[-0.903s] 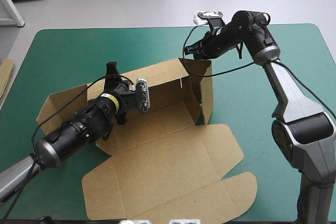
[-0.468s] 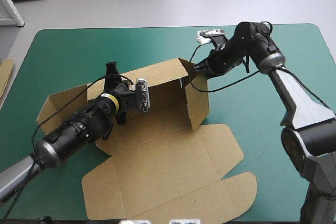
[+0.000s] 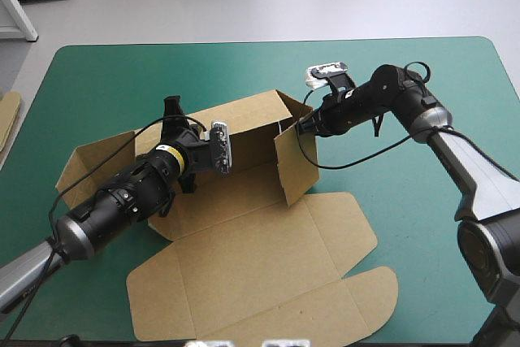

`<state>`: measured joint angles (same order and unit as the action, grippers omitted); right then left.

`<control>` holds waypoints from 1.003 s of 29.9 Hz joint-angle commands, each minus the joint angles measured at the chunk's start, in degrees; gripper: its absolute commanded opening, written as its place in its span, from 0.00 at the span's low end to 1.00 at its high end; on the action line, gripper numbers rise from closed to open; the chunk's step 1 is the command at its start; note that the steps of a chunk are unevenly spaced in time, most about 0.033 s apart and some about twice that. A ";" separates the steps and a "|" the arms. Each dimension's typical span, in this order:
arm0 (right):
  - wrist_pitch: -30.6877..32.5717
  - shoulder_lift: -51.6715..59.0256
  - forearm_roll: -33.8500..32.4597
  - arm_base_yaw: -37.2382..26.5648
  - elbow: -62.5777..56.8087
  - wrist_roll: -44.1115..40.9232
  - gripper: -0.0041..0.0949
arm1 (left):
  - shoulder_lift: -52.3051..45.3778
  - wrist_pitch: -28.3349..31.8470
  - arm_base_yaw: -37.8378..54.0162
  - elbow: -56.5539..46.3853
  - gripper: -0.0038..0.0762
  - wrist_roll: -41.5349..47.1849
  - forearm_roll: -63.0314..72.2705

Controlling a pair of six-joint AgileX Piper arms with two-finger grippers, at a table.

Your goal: Fold the box

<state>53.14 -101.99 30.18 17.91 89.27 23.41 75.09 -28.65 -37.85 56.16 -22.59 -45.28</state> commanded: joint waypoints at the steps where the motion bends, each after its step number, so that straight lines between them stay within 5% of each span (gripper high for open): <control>1: -8.36 5.37 7.37 -0.06 -3.82 7.39 0.04 | -0.29 -1.22 -0.46 0.33 0.04 1.16 2.86; 8: -19.32 9.54 18.88 -0.06 -13.98 25.65 0.04 | -0.29 -1.22 -0.46 0.33 0.04 1.16 2.86; 15: -19.03 9.93 32.67 -0.06 -17.92 40.61 0.04 | -0.29 -1.22 -0.46 0.33 0.04 1.16 2.86; 30: -17.47 13.70 35.58 -0.06 -22.82 47.08 0.04 | -0.29 -1.22 -0.46 0.33 0.04 1.16 2.86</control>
<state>35.19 -91.57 61.72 17.91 66.85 68.36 75.09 -28.65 -37.85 56.16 -22.23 -45.28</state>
